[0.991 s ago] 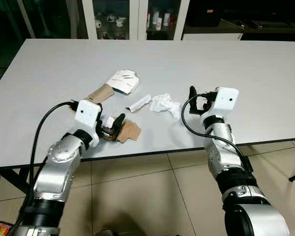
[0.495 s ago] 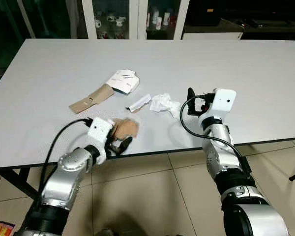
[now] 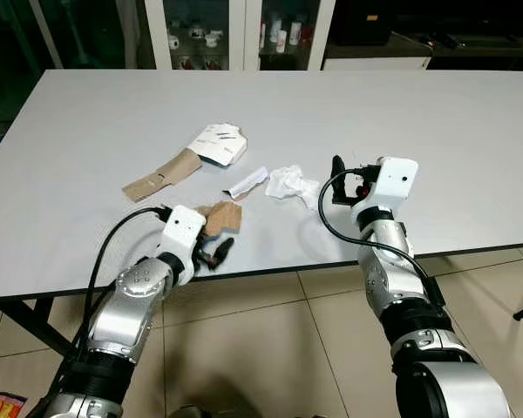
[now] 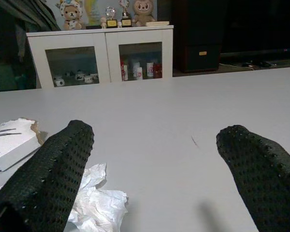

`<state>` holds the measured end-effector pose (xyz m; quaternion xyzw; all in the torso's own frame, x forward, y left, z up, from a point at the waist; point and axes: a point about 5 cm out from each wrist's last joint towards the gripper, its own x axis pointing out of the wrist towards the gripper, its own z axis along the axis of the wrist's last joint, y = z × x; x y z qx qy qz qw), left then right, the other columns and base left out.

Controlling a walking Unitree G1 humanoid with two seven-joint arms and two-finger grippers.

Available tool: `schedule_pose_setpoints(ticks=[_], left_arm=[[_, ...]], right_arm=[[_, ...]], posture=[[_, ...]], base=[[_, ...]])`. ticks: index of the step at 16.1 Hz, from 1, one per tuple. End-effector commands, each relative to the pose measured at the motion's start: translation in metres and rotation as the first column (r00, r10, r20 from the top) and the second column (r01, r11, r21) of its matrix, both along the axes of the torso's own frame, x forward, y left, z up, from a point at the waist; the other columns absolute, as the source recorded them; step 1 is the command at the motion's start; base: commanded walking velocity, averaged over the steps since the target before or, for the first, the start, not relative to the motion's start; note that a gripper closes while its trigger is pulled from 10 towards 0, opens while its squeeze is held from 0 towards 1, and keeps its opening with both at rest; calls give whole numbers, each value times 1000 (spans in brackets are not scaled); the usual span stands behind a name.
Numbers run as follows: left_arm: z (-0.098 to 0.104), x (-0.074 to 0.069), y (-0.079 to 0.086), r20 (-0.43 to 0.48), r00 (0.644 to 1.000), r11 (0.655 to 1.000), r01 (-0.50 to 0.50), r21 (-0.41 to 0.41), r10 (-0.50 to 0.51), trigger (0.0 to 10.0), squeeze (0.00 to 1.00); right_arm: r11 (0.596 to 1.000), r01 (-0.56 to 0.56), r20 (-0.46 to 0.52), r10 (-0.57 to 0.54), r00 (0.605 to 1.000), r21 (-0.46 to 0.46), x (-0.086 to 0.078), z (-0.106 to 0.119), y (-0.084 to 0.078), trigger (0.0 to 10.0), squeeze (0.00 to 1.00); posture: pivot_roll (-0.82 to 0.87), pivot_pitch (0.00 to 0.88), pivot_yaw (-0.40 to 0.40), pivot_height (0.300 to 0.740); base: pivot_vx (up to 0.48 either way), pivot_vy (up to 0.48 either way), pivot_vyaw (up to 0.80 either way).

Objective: Picking trash to rubbish bin

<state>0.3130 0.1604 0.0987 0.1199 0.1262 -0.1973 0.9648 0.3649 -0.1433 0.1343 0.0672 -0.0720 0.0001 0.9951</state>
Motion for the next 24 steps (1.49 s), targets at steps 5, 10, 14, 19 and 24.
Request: schedule_pose_setpoints(ticks=[5, 10, 14, 19, 24], left_arm=[[-5, 13, 3, 56, 996, 986, -72, 150, 64, 10000, 0], [-22, 12, -29, 16, 999, 991, 28, 131, -30, 0, 0], [-24, 13, -35, 29, 998, 989, 47, 139, -51, 0, 0], [-25, 14, -35, 44, 997, 988, 51, 147, -58, 0, 0], [-25, 14, -35, 60, 996, 987, 51, 150, -61, 0, 0]], right_arm=[[1000, 7, -18, -7, 1000, 0, -2, -5, -2, 10000, 0], [1000, 12, -19, -12, 1000, -3, -2, -5, -4, 10000, 0], [1000, 14, -20, -14, 1000, -2, -2, -5, -4, 10000, 0], [1000, 10, -22, -10, 1000, -1, -2, -6, -3, 10000, 0], [1000, 11, -22, -11, 1000, 1, -2, -6, -3, 10000, 0]], posture=[[30, 40, -37, 740], [19, 39, -38, 740], [17, 42, -36, 740], [20, 42, -37, 740], [20, 42, -37, 740]], base=[[0, 0, 0], [0, 0, 0], [0, 0, 0], [0, 0, 0], [0, 0, 0]])
